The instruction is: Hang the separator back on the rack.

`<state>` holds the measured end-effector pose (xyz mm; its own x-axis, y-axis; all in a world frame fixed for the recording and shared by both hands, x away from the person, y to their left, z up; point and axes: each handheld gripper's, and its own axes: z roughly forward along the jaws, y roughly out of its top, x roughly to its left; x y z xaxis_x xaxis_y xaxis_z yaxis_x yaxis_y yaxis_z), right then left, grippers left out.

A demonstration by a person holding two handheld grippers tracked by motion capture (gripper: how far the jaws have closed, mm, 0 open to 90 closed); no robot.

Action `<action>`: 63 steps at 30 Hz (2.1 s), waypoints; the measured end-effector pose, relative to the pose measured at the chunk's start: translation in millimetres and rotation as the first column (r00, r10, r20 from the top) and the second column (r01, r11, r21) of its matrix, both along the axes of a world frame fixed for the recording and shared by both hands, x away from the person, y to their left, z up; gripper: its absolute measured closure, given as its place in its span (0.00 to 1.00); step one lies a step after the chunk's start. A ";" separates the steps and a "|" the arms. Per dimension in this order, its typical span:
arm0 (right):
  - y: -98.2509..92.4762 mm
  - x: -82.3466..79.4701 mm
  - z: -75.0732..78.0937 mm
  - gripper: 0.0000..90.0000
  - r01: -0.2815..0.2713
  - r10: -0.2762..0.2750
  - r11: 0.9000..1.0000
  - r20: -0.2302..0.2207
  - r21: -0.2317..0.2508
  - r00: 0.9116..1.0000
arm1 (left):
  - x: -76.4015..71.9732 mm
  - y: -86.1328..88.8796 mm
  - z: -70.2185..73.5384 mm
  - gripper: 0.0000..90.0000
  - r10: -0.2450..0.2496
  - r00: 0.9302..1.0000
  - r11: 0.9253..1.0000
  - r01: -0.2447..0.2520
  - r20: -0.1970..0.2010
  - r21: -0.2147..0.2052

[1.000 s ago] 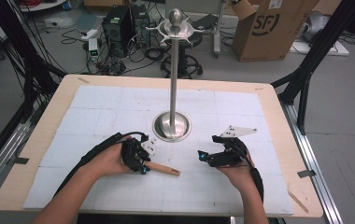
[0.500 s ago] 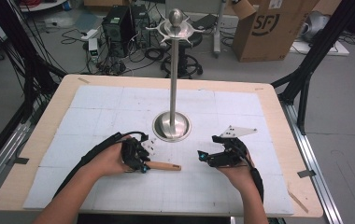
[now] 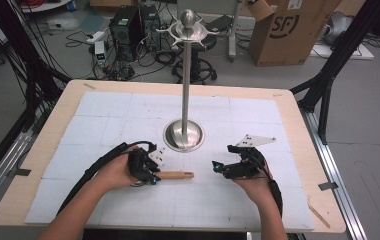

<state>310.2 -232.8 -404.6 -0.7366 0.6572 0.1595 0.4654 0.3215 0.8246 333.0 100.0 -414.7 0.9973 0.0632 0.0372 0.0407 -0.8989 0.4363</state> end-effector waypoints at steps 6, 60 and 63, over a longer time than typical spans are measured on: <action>-0.2 0.0 0.0 0.12 0.001 -0.001 1.000 -0.002 -0.001 1.000 | -1.9 9.0 13.1 0.77 0.022 0.999 0.997 -0.020 0.024 -0.069; 1.4 -0.5 0.0 0.12 -0.009 0.009 1.000 -0.001 0.002 1.000 | 36.5 102.8 152.3 0.77 0.170 0.982 0.725 -0.181 -0.081 -0.664; 1.1 -0.4 0.0 0.12 -0.010 0.010 1.000 0.000 0.003 1.000 | 40.8 105.0 163.1 0.77 0.178 0.981 0.713 -0.184 -0.079 -0.677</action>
<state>309.8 -231.6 -404.6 -0.7429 0.6496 0.1615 0.4627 0.3239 0.8252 373.8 205.0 -251.6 0.9643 0.2475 -0.0941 0.1768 -0.3373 0.9246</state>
